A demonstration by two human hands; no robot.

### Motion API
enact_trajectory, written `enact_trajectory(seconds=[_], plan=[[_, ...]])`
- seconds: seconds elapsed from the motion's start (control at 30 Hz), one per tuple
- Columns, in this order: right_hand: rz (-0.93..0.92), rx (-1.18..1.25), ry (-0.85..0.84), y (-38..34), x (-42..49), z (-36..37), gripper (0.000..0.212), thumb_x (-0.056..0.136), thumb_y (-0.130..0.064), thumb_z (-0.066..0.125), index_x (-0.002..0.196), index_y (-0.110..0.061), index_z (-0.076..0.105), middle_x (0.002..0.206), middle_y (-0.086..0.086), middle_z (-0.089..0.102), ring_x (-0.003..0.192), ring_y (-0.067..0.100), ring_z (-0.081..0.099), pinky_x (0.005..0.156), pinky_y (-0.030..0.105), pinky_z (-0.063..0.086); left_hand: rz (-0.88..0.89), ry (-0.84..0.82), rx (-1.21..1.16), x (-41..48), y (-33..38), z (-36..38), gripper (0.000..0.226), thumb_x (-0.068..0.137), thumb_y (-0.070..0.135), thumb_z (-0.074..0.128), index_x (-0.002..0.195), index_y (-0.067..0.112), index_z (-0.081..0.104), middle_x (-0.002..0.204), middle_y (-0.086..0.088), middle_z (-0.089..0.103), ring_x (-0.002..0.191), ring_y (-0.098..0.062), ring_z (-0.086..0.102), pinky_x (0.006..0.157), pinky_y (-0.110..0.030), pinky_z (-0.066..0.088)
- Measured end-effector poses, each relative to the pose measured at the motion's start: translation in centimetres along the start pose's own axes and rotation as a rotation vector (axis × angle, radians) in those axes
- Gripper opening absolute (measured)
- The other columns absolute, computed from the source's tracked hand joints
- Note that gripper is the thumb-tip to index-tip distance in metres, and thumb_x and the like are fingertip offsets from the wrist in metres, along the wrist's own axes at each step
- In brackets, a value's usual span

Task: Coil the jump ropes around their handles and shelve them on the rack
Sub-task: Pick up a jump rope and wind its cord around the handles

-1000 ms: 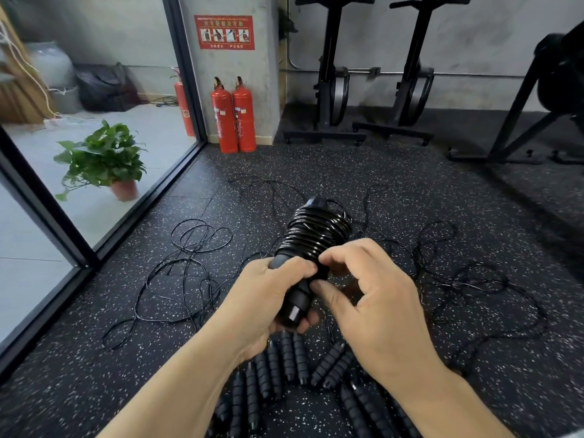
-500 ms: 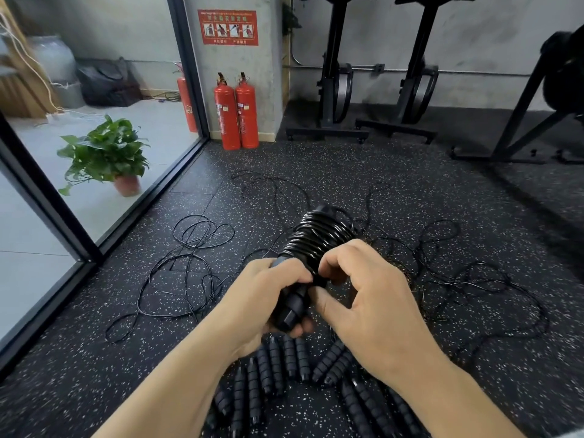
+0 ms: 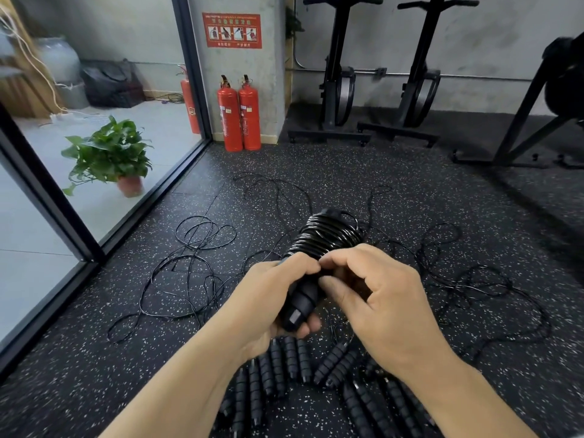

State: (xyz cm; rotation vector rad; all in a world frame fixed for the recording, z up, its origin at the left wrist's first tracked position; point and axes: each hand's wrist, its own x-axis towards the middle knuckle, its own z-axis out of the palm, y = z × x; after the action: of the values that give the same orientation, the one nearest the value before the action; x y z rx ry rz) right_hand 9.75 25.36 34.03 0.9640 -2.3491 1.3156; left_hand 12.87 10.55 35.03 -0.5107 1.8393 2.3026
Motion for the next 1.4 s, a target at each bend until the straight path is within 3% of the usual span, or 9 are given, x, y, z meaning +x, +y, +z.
enact_trajectory(seconds=[0.13,0.3,0.43,0.53,0.73,1.0,1.13,1.27,1.4], plan=[[-0.036,-0.051,-0.099,0.2,-0.1,-0.2,0.025,0.092,-0.017,0.052,0.109,-0.02,0.07,0.091,-0.01,0.061,0.085,0.009,0.062,0.072,0.029,0.052,-0.028,0.003,0.021,0.2,-0.1,-0.2,0.013,0.088,0.018,0.057,0.081,0.008,0.058,0.059,-0.006,0.058,0.039,-0.023,0.052,0.035,-0.019,0.038],[-0.061,-0.287,-0.126,-0.1,0.0,-0.3,0.013,0.095,-0.021,0.048,0.097,-0.019,0.061,0.093,-0.008,0.053,0.076,0.016,0.057,0.062,0.041,0.051,-0.015,-0.017,0.06,0.1,-0.2,0.1,0.013,0.086,0.02,0.064,0.085,0.007,0.06,0.061,-0.005,0.061,0.041,-0.022,0.054,0.036,-0.02,0.039],[-0.047,-0.329,-0.037,-0.5,-0.5,-0.4,0.018,0.098,-0.034,0.036,0.1,-0.023,0.05,0.097,-0.01,0.046,0.064,0.013,0.055,0.053,0.037,0.05,-0.04,-0.074,-0.031,-0.4,0.5,0.4,0.016,0.084,0.018,0.071,0.083,0.007,0.06,0.062,-0.006,0.059,0.042,-0.019,0.054,0.035,-0.02,0.043],[0.038,-0.255,0.092,-0.5,-1.0,-0.2,0.023,0.097,-0.037,0.034,0.102,-0.023,0.052,0.096,-0.01,0.051,0.07,0.011,0.056,0.06,0.038,0.051,-0.049,-0.153,-0.089,-0.7,1.0,1.0,0.017,0.076,0.019,0.073,0.082,0.008,0.06,0.059,-0.004,0.057,0.043,-0.018,0.056,0.037,-0.02,0.045],[0.169,-0.143,0.267,-0.4,-1.0,-0.4,0.011,0.097,-0.03,0.039,0.097,-0.025,0.049,0.073,-0.016,0.055,0.071,0.001,0.056,0.056,0.013,0.041,-0.012,-0.194,-0.193,-0.9,0.9,2.2,0.024,0.067,0.024,0.071,0.083,0.009,0.061,0.061,-0.004,0.062,0.045,-0.017,0.058,0.039,-0.02,0.048],[0.233,-0.146,0.262,-0.3,-0.5,-0.4,0.008,0.096,-0.028,0.052,0.098,-0.02,0.053,0.068,-0.011,0.058,0.064,0.006,0.057,0.054,0.027,0.044,0.018,-0.117,-0.184,-0.8,0.5,2.2,0.015,0.087,0.018,0.068,0.09,0.007,0.058,0.065,-0.006,0.064,0.047,-0.02,0.059,0.04,-0.023,0.049],[0.41,-0.123,0.254,0.2,0.1,-1.6,0.013,0.092,-0.035,0.057,0.086,-0.024,0.059,0.067,-0.005,0.066,0.065,0.011,0.062,0.067,0.041,0.052,0.165,0.049,0.064,-0.1,-0.3,1.5,0.022,0.089,0.018,0.072,0.1,0.01,0.055,0.075,-0.005,0.064,0.057,-0.02,0.065,0.055,-0.031,0.057],[0.677,0.345,0.095,-0.1,0.5,-1.8,0.013,0.087,-0.036,0.061,0.092,-0.027,0.068,0.083,-0.008,0.073,0.082,0.011,0.069,0.086,0.044,0.055,0.314,0.225,0.522,0.5,-1.3,1.2,0.032,0.083,0.033,0.072,0.106,0.029,0.05,0.091,0.004,0.069,0.079,-0.019,0.069,0.075,-0.038,0.056],[0.844,0.679,0.056,0.5,0.9,-1.0,0.038,0.081,-0.042,0.067,0.108,-0.015,0.065,0.09,-0.004,0.073,0.084,0.014,0.069,0.089,0.044,0.055,0.484,0.243,0.932,0.6,-2.6,2.1,0.06,0.09,0.038,0.064,0.136,0.038,0.026,0.116,0.011,0.04,0.094,-0.016,0.055,0.079,-0.032,0.043]])
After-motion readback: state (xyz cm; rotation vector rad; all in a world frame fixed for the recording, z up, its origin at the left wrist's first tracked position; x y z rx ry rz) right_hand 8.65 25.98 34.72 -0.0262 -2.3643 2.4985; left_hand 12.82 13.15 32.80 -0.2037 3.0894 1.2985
